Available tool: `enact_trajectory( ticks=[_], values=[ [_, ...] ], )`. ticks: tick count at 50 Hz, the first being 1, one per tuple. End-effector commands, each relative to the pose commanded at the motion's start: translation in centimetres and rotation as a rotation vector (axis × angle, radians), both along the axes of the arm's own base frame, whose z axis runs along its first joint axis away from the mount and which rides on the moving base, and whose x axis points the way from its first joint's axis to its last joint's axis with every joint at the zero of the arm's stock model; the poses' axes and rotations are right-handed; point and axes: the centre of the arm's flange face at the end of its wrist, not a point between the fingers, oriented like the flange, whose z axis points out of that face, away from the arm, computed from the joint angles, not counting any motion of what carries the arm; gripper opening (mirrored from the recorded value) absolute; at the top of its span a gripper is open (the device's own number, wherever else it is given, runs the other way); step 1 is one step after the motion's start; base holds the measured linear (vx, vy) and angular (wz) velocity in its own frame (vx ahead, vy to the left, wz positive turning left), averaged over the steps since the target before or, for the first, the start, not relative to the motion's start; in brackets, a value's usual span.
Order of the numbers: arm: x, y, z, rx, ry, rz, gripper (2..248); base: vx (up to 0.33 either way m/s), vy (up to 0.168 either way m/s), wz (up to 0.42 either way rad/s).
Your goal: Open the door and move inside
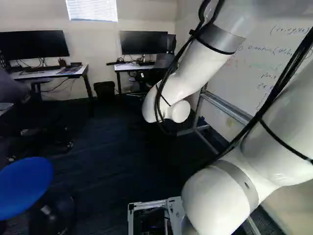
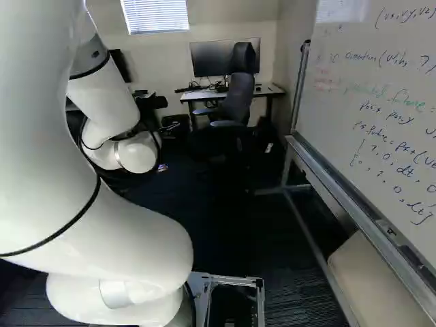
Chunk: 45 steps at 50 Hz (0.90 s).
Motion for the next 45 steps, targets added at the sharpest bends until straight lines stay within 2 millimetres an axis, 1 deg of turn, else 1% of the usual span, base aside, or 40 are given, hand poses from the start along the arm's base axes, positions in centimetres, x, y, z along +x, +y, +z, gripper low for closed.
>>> enact_trajectory(
  ticks=[10,20,32,45],
  values=[
    [-0.3,-1.0,-0.5,-0.002,0.011,-0.027,247,0.0,0.0,0.0],
    [-0.8,-2.5,-1.1,-0.005,0.027,-0.067,247,0.0,0.0,0.0],
    [-1.8,-4.8,-2.2,-0.008,0.053,-0.131,247,0.0,0.0,0.0],
    [-3.4,-7.6,-3.7,-0.01,0.088,-0.216,247,0.0,0.0,0.0]
  ],
)
